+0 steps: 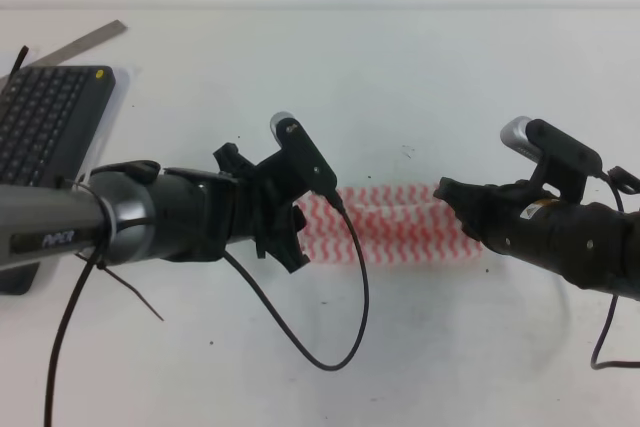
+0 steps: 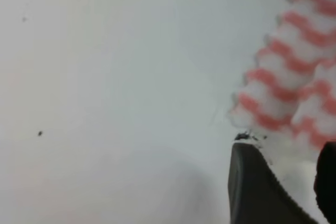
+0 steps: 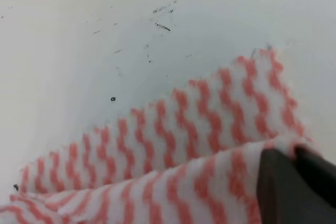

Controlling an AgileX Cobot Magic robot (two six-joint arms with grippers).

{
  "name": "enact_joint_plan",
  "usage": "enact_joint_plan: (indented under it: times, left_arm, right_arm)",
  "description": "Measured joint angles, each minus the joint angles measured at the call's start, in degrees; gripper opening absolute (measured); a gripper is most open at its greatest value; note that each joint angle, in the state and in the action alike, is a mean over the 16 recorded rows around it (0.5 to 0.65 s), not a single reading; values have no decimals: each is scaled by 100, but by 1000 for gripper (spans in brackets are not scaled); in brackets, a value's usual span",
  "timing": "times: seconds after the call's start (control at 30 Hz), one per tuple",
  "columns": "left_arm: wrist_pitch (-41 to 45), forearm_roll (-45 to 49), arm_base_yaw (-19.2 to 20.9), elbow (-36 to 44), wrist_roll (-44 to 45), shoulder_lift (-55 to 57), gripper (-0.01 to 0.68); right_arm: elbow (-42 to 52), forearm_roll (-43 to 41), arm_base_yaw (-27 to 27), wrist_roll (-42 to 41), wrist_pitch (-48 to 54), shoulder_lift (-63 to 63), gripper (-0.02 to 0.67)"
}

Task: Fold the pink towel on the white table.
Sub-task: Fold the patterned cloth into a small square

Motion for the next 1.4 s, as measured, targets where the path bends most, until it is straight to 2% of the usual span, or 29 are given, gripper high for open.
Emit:
enact_joint_plan:
  times: [0.4, 0.9, 1.4]
  left_arm:
    - [-293, 17, 0, -172, -143, -158, 242]
    - [457, 3, 0, -185, -716, -279, 182]
    - [724, 4, -1, -188, -561, 275, 165]
  right_arm:
    - [0, 0, 0, 0, -98, 5, -16]
    - [0, 0, -9, 2, -241, 149, -15]
    - [0, 0, -11, 10, -373, 180, -15]
